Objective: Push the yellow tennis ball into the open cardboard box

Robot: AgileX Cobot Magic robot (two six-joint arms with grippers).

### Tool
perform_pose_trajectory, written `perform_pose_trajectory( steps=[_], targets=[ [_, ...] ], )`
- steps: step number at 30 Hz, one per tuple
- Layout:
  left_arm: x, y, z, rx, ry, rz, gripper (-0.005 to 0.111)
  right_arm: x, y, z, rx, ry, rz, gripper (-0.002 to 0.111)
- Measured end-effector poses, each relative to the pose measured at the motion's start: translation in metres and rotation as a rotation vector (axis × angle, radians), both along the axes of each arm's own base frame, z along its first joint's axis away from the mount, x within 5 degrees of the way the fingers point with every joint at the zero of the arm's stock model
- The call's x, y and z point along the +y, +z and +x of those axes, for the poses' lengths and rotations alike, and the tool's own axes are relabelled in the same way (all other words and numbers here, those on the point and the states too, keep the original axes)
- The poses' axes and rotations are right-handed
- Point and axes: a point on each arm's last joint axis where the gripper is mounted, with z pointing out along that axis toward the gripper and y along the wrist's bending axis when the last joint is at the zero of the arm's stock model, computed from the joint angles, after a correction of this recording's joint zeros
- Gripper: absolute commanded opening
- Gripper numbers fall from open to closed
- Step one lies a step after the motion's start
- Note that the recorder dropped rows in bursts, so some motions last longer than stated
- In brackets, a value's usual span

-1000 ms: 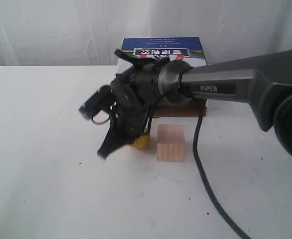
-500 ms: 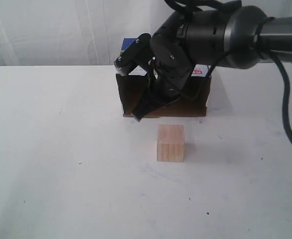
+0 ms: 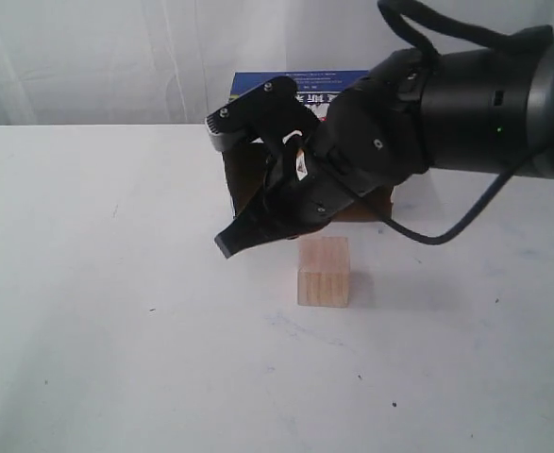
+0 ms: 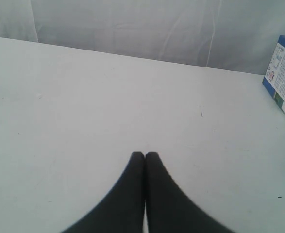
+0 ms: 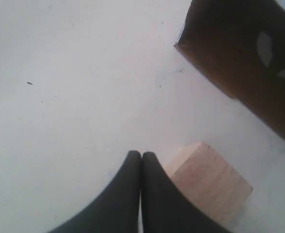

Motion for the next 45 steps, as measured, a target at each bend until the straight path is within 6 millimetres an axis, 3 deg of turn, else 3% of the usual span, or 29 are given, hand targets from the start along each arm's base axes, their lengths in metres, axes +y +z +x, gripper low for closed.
perform_pose_trajectory(
  steps=[5,14,19,26,30,35,45],
  targets=[
    [0.0,0.0,0.0,0.0,0.0,0.0,0.0,-0.009,0.001,-0.011,0.003,0.0,0.001,0.0],
    [0.0,0.0,0.0,0.0,0.0,0.0,0.0,-0.03,0.028,-0.036,-0.098,0.011,0.098,0.0],
    [0.0,0.0,0.0,0.0,0.0,0.0,0.0,-0.056,0.056,-0.066,-0.173,0.012,0.162,0.0],
    [0.0,0.0,0.0,0.0,0.0,0.0,0.0,-0.1,0.069,-0.11,-0.259,-0.006,0.233,0.0],
    [0.0,0.0,0.0,0.0,0.0,0.0,0.0,-0.129,0.063,-0.134,-0.336,-0.038,0.291,0.0],
    [0.0,0.0,0.0,0.0,0.0,0.0,0.0,-0.155,0.038,-0.16,-0.435,-0.07,0.376,0.0],
    [0.0,0.0,0.0,0.0,0.0,0.0,0.0,-0.191,-0.036,-0.202,-0.422,-0.196,0.452,0.0]
  ],
)
